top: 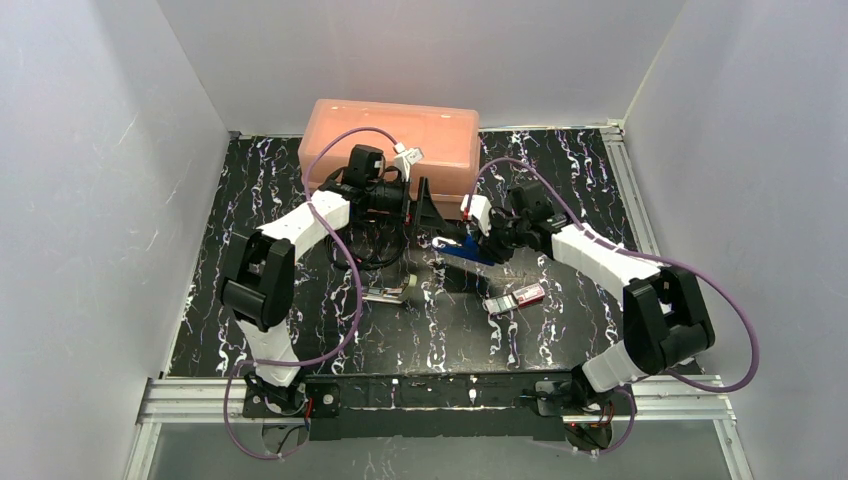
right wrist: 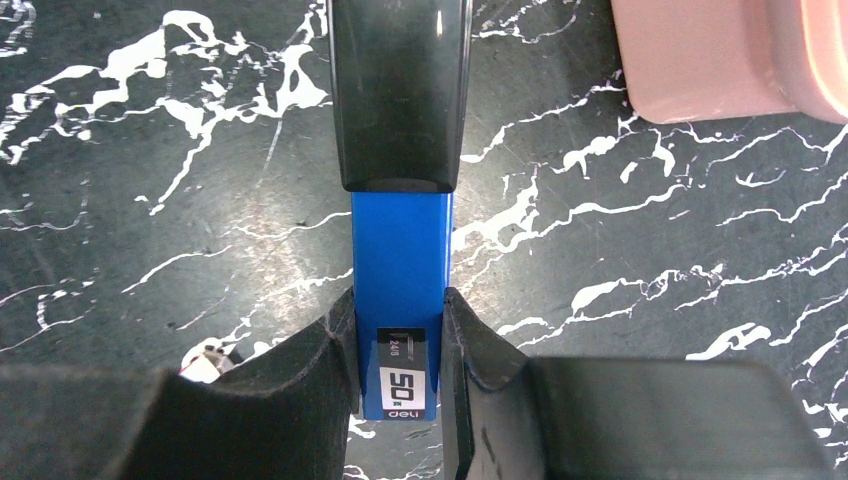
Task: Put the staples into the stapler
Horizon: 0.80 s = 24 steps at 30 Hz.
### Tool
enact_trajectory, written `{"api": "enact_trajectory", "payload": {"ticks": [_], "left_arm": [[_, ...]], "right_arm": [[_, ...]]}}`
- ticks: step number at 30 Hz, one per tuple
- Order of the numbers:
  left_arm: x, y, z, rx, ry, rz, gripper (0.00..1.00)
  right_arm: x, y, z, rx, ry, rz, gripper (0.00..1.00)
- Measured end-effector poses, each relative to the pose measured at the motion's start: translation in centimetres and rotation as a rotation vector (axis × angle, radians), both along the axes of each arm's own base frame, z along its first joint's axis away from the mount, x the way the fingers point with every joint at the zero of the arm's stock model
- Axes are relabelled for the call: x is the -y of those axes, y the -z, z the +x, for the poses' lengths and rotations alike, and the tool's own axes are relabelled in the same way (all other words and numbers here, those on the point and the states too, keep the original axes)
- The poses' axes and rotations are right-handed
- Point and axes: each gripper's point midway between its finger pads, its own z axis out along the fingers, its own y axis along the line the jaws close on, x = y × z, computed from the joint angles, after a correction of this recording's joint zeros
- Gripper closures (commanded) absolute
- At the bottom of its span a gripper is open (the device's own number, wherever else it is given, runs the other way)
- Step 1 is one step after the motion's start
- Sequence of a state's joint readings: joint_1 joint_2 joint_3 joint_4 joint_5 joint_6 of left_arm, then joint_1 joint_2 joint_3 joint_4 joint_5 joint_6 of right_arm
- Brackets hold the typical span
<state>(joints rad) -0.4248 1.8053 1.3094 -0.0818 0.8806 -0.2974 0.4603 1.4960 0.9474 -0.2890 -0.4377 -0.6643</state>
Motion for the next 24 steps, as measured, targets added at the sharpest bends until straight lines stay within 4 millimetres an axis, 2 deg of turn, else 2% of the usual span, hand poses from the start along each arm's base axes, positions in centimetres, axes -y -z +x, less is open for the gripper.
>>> {"api": "enact_trajectory", "payload": {"ticks": [7,10,16,24], "left_arm": [[-0.5,-1.1,-0.1,-0.112,-0.035,-0.027,0.07],[-0.5,-1.8,-0.1,-0.157,-0.041,-0.053,0.07],[-0.5,-2.1,-0.4,-0.24,-0.042,-0.08,0.06],[-0.8,-2.3,-0.4,-0.267,-0.037,-0.091,0.05]], "right_arm": [[-1.3,-4.3,-0.1,0.024,-0.039,0.081,0.99],[-1.7,-5.4,-0.1,0.027,-0.048,0.106,0.99],[-1.9,-5.7,-0.7,-0.01,-0.051,0.12,0.99],[-2.2,-5.9,-1.3,-0.033,-0.069,0.135,0.99]]}}
